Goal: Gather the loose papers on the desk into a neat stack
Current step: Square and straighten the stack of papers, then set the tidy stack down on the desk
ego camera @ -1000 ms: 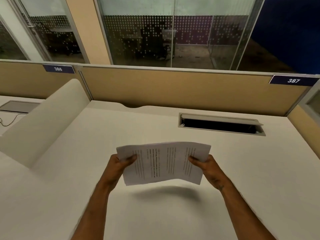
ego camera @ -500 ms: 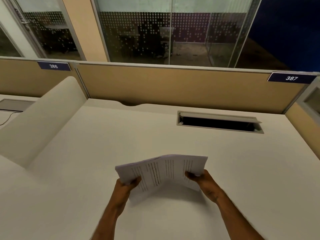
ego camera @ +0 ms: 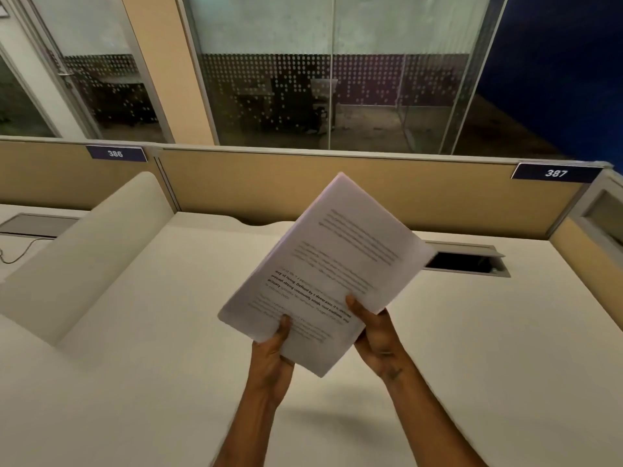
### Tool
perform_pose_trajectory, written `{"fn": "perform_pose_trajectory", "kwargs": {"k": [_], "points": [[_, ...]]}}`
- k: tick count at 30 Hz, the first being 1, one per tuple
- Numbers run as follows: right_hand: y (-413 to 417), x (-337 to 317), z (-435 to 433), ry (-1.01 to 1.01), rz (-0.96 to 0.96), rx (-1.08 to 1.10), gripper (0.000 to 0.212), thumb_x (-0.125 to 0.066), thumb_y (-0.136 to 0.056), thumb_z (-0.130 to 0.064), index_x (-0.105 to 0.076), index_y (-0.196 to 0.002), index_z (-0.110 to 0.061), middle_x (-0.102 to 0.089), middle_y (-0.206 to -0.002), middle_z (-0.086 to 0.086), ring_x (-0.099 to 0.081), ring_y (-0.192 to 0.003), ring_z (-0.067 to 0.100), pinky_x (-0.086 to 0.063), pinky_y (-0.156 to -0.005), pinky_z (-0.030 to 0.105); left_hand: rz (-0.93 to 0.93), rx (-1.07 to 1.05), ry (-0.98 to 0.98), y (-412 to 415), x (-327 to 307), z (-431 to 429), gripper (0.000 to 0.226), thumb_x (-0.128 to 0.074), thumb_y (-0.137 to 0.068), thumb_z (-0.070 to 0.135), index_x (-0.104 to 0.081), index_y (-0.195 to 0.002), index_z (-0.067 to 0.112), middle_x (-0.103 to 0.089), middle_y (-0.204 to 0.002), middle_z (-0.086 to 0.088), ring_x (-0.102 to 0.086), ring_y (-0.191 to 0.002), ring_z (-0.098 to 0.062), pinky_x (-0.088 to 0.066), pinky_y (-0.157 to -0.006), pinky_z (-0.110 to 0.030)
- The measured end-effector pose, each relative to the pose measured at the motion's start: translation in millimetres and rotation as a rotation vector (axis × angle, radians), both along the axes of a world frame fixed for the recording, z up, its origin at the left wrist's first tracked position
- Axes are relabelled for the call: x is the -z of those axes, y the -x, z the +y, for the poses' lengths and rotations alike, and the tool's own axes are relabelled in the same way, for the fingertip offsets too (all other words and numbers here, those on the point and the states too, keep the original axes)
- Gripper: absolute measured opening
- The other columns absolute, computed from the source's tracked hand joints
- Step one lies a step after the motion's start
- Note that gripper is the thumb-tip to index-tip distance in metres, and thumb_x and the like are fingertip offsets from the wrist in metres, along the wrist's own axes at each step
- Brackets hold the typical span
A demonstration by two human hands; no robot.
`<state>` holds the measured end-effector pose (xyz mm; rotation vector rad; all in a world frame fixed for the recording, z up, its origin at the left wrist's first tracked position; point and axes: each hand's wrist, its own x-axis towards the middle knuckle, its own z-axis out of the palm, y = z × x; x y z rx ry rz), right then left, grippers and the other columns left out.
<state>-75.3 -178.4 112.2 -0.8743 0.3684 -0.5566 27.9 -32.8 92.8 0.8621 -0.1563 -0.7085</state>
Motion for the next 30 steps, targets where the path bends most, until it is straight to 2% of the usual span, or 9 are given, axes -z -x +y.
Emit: {"fn": "perform_pose_trajectory", "kwargs": {"k": [4,7,9,12,15,17,24,27,30], "points": [[5,-14,-11,0.101,0.136,0.077,0.029,-0.069,-0.083,-0.01,-0.072,-0.112,-0.011,-0.073,-0.119,0.014,-0.069,-0.11,0.034,-0.056,-0.092,0.047,0.066,-0.065,-0.143,-14,9,17,0.032,-0.061,-0.091,0.005,-0.069,-0.119,0.019,-0.078,-0.108,-0.001,-0.071,-0.098,-0.018,-0.06,-0.076,-0.033],[14,-19,-22,0.238,0.228,0.065,0.03,-0.072,-0.081,-0.014,-0.073,-0.111,-0.013,-0.075,-0.114,0.012,-0.07,-0.106,0.034,-0.058,-0.087,0.047,-0.19,-0.162,-0.403,-48,0,37,0.068,-0.065,-0.09,0.002,-0.041,-0.15,0.023,-0.062,-0.137,-0.005,-0.066,-0.112,-0.012,-0.053,-0.096,-0.033],[18,-19,-25,0.324,0.267,0.02,0.027,-0.072,-0.081,-0.016,-0.073,-0.109,-0.017,-0.077,-0.11,0.008,-0.071,-0.101,0.033,-0.061,-0.083,0.044,-0.459,-0.126,-0.547,-60,-15,41,0.094,-0.078,-0.08,0.022,-0.024,-0.157,0.029,-0.045,-0.152,0.003,-0.048,-0.133,-0.012,-0.038,-0.111,-0.036],[19,-13,-23,0.385,0.304,-0.051,0.031,-0.073,-0.081,-0.022,-0.073,-0.111,-0.021,-0.077,-0.109,0.005,-0.072,-0.097,0.03,-0.061,-0.083,0.043,-0.657,0.021,-0.59,-54,-32,32,0.09,-0.079,-0.079,0.043,-0.028,-0.153,0.039,-0.047,-0.149,0.016,-0.05,-0.13,-0.008,-0.042,-0.105,-0.038],[17,-1,-19,0.4,0.322,-0.099,0.03,-0.072,-0.086,-0.02,-0.072,-0.116,-0.018,-0.076,-0.112,0.006,-0.071,-0.101,0.031,-0.06,-0.088,0.044,-0.568,0.026,-0.48,-41,-32,24,0.043,-0.069,-0.084,0.045,-0.064,-0.123,0.026,-0.075,-0.118,0.001,-0.072,-0.105,-0.025,-0.06,-0.087,-0.051],[17,12,-16,0.399,0.341,-0.107,0.026,-0.072,-0.087,-0.021,-0.073,-0.113,-0.021,-0.076,-0.112,0.004,-0.071,-0.101,0.028,-0.06,-0.088,0.042,-0.529,-0.034,-0.498,-30,-23,23,0.029,-0.065,-0.089,0.043,-0.072,-0.107,0.021,-0.079,-0.104,-0.002,-0.075,-0.094,-0.027,-0.062,-0.082,-0.051],[24,88,10,0.34,0.514,-0.089,0.062,-0.081,-0.065,-0.061,-0.074,-0.111,-0.019,-0.078,-0.11,0.004,-0.074,-0.101,0.021,-0.059,-0.091,0.037,-0.399,-0.053,-0.565,-9,44,37,0.028,-0.052,-0.101,0.031,-0.065,-0.123,0.019,-0.077,-0.109,0.0,-0.074,-0.1,-0.018,-0.062,-0.078,-0.032],[24,112,20,0.319,0.617,-0.043,0.036,-0.073,-0.078,-0.053,-0.073,-0.102,-0.028,-0.078,-0.109,0.0,-0.073,-0.101,0.016,-0.058,-0.087,0.027,-0.358,-0.023,-0.64,-6,72,39,0.022,-0.048,-0.103,0.033,-0.063,-0.119,0.034,-0.075,-0.111,0.007,-0.072,-0.102,-0.01,-0.06,-0.081,-0.028],[15,121,22,0.316,0.669,-0.012,0.041,-0.062,-0.09,-0.043,-0.069,-0.122,-0.019,-0.076,-0.114,-0.003,-0.071,-0.107,0.014,-0.054,-0.099,0.034,-0.352,0.002,-0.744,-16,82,36,0.018,-0.046,-0.104,0.034,-0.062,-0.109,0.04,-0.072,-0.112,0.007,-0.068,-0.107,-0.014,-0.055,-0.087,-0.028]]}}
